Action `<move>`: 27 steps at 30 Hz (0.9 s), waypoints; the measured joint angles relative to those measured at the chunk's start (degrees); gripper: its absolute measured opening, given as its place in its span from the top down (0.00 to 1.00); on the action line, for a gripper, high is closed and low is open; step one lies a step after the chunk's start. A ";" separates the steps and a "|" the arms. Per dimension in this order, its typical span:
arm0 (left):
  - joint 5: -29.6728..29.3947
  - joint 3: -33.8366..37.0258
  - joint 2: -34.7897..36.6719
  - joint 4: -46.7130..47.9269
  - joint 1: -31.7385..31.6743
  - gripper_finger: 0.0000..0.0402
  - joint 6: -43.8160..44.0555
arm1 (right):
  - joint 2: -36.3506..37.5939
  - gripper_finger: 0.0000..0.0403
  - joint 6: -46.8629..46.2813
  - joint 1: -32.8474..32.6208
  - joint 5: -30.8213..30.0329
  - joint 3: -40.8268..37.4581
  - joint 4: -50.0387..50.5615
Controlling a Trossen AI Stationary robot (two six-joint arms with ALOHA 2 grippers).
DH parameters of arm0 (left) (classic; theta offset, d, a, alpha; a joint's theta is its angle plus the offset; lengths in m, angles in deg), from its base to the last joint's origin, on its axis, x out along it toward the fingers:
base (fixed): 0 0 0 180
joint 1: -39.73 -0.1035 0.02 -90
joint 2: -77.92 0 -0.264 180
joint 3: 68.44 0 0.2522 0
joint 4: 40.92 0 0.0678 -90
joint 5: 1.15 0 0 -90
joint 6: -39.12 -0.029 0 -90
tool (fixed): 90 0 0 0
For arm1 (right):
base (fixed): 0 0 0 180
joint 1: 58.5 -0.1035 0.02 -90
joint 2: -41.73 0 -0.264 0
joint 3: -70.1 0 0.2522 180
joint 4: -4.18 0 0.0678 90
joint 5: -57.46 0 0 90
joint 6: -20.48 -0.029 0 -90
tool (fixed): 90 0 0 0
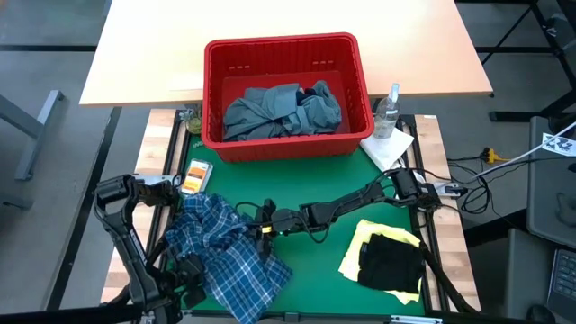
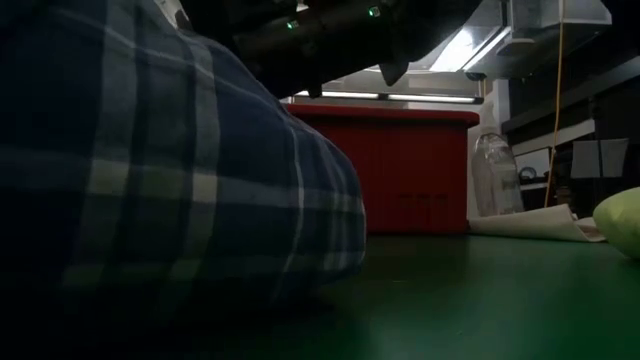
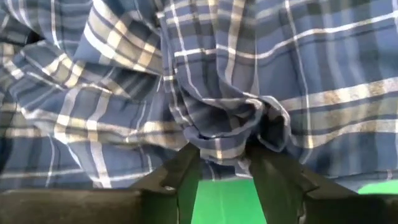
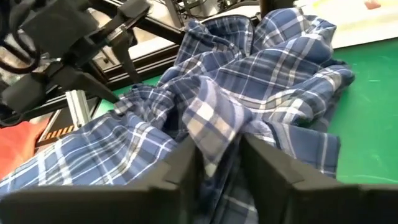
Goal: Fold Laundry from Bin
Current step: Fold the blue shirt
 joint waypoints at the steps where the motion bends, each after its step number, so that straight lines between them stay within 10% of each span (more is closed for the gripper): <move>1: 0.29 -0.31 0.00 0.04 0.00 0.66 0.03 | 0.00 0.66 0.00 0.00 -0.83 0.00 0.02; 10: 0.10 -6.40 -0.04 4.25 1.36 0.77 -0.23 | 0.17 0.50 9.65 1.58 0.23 0.47 -1.66; 27: -1.56 -11.60 -0.04 5.65 3.82 0.99 2.63 | 0.53 0.49 22.57 3.35 6.51 14.02 -0.29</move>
